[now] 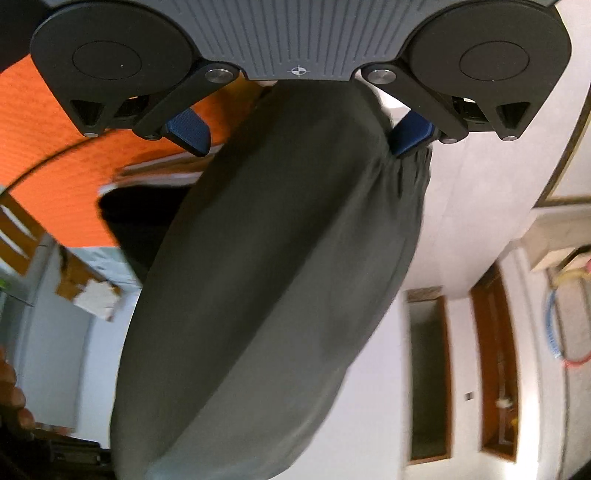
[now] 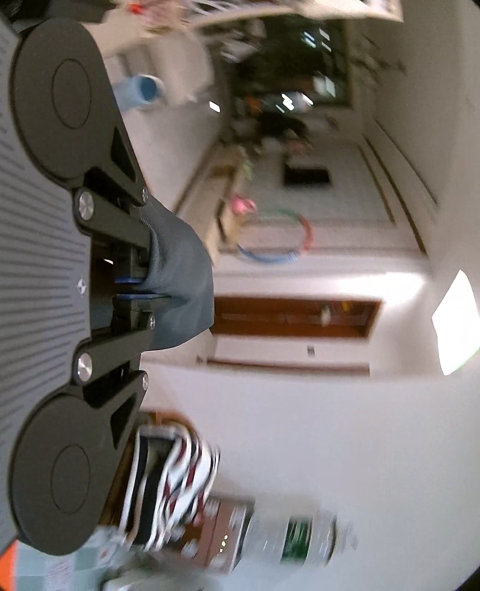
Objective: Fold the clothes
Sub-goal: 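Grasp the grey garment with the right tool and lift it onto the table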
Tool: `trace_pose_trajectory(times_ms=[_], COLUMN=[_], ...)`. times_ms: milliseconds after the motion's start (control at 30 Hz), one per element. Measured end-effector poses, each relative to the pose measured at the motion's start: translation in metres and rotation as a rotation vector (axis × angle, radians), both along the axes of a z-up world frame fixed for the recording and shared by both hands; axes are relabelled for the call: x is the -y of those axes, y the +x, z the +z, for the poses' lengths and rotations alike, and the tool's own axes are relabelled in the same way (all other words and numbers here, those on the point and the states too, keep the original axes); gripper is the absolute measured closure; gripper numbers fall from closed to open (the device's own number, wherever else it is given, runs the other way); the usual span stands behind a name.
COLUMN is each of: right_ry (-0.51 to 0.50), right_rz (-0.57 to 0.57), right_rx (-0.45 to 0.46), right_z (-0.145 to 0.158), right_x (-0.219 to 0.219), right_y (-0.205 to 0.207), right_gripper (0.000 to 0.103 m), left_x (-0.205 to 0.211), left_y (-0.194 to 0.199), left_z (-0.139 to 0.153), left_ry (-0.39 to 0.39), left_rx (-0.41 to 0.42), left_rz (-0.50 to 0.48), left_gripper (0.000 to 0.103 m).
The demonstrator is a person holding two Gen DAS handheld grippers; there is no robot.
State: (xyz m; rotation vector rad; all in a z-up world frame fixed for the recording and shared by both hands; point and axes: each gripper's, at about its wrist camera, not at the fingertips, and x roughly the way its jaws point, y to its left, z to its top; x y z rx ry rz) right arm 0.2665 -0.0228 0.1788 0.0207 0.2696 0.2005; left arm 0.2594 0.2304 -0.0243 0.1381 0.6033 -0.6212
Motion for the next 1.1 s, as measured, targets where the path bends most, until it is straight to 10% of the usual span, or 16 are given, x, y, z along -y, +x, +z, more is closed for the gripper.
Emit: trace_pose_trajectory(times_ms=[367,1100], right_ry=[0.201,0.569], right_rz=[-0.415,-0.748], right_rx=[-0.020,-0.282], right_z=[0.017,-0.212], right_x=[0.140,0.459], right_y=[-0.125,-0.248], right_gripper=[0.097,0.097], left_x=[0.066,0.271], left_y=[-0.026,-0.136], left_z=[0.005,-0.001], left_ry=[-0.018,0.142], left_rx=[-0.012,-0.008], left_rz=[-0.131,0.068], left_gripper=[0.000,0.000])
